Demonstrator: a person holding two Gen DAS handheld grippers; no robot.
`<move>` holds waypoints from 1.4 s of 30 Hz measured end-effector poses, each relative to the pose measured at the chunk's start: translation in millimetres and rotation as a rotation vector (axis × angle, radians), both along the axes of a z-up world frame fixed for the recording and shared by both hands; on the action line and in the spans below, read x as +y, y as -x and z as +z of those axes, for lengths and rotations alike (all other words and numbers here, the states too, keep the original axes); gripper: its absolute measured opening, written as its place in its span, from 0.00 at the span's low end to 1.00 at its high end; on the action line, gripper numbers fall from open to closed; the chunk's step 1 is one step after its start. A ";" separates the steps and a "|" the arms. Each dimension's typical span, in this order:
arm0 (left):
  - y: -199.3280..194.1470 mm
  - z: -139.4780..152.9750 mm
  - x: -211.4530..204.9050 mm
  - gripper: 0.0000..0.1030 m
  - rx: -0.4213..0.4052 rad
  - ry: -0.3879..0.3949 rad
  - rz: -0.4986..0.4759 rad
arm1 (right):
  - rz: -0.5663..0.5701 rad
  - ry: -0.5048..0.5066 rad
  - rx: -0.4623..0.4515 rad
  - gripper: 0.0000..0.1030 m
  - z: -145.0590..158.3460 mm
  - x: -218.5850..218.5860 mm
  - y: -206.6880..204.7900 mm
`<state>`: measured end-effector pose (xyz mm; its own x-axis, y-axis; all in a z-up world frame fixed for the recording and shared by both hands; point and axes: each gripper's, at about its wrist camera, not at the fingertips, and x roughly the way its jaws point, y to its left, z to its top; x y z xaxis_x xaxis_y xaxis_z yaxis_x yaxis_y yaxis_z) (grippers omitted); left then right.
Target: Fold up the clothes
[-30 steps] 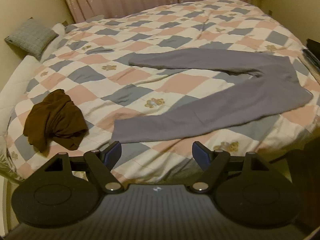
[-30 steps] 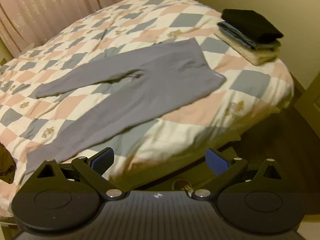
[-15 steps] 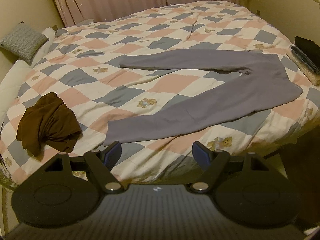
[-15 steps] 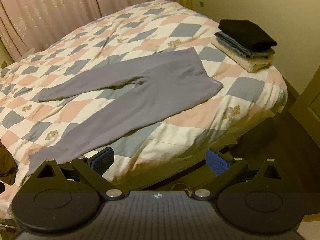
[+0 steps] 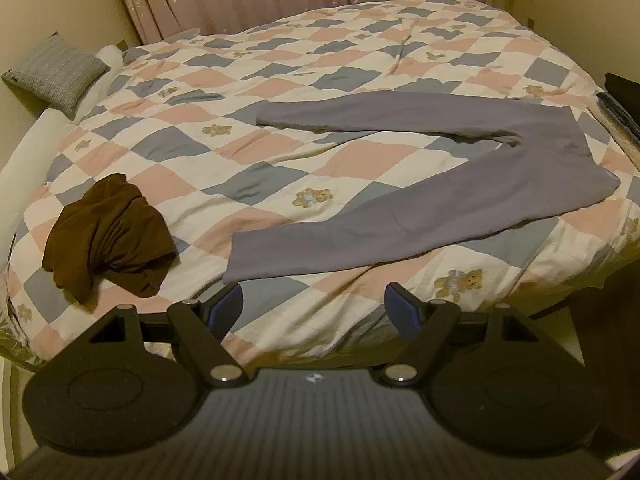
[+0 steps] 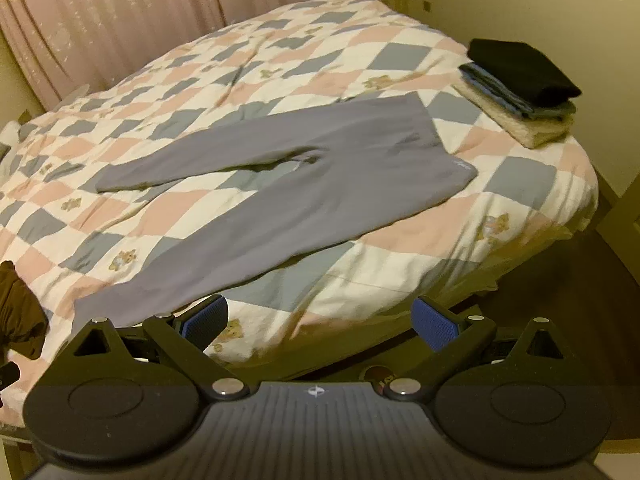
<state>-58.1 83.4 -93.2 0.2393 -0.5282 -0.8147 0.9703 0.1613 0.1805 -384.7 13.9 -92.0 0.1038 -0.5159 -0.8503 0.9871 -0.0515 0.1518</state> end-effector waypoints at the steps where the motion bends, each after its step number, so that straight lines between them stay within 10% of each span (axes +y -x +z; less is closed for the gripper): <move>1: -2.0 -0.6 0.4 0.73 0.000 -0.002 0.005 | 0.004 -0.001 0.000 0.98 -0.5 -1.0 -2.3; 18: -15.6 -28.2 -54.0 0.75 0.062 -0.047 0.007 | -0.018 -0.088 0.011 0.98 -31.5 -50.0 7.7; 33: 10.5 -56.9 -244.1 0.79 0.213 -0.060 0.040 | 0.096 -0.036 -0.109 0.98 -50.5 -249.1 93.9; 42: 22.1 -121.9 -317.3 0.83 0.289 -0.183 0.056 | 0.169 -0.158 -0.134 0.98 -137.0 -350.4 121.1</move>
